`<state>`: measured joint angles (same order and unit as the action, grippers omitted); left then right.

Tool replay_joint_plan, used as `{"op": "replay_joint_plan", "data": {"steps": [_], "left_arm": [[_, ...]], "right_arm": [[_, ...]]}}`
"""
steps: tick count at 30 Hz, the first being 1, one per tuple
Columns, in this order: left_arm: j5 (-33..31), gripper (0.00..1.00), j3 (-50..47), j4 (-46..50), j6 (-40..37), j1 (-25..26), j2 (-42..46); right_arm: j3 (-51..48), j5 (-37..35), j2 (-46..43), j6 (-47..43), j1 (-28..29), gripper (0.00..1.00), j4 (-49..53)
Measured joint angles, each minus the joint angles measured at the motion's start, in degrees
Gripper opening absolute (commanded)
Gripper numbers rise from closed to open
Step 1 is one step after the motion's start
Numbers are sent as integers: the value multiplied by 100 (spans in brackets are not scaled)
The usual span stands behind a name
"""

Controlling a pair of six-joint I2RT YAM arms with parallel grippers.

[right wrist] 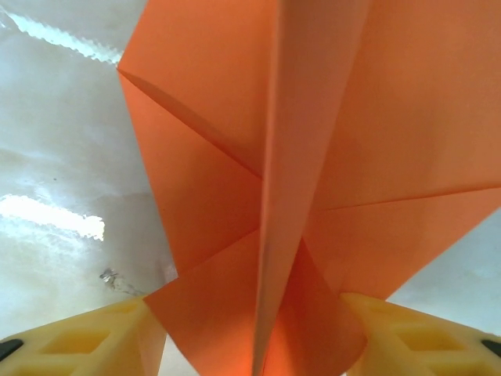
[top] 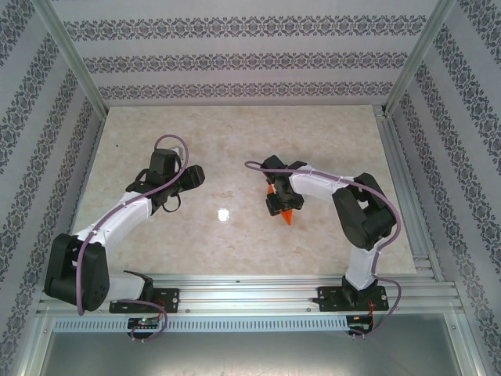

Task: Fold a paper plane with a square sheet of paper (fold left side to right side)
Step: Turn over the paper plane at the center of the table.

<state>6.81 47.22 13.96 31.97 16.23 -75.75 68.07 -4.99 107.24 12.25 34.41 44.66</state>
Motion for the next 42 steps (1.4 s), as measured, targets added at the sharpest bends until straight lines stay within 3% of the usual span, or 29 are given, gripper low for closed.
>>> {"op": "replay_joint_plan", "data": {"steps": [7, 16, 29, 34, 42], "left_arm": [[0, 62, 0, 0, -15, 0, -9], [17, 62, 0, 0, -17, -2, -13], [44, 63, 0, 0, -20, 0, -70], [63, 63, 0, 0, -17, 0, -72], [85, 63, 0, 0, -17, -2, -74]], "right_arm": [[55, 20, 13, -17, 0, 46, 33], [-122, 647, -278, -15, -503, 37, -120], [-374, 1558, -485, -20, -981, 38, -393], [-376, 1513, -487, -46, -1010, 29, -389], [-374, 1040, -487, -61, -1008, 23, -302]]}}
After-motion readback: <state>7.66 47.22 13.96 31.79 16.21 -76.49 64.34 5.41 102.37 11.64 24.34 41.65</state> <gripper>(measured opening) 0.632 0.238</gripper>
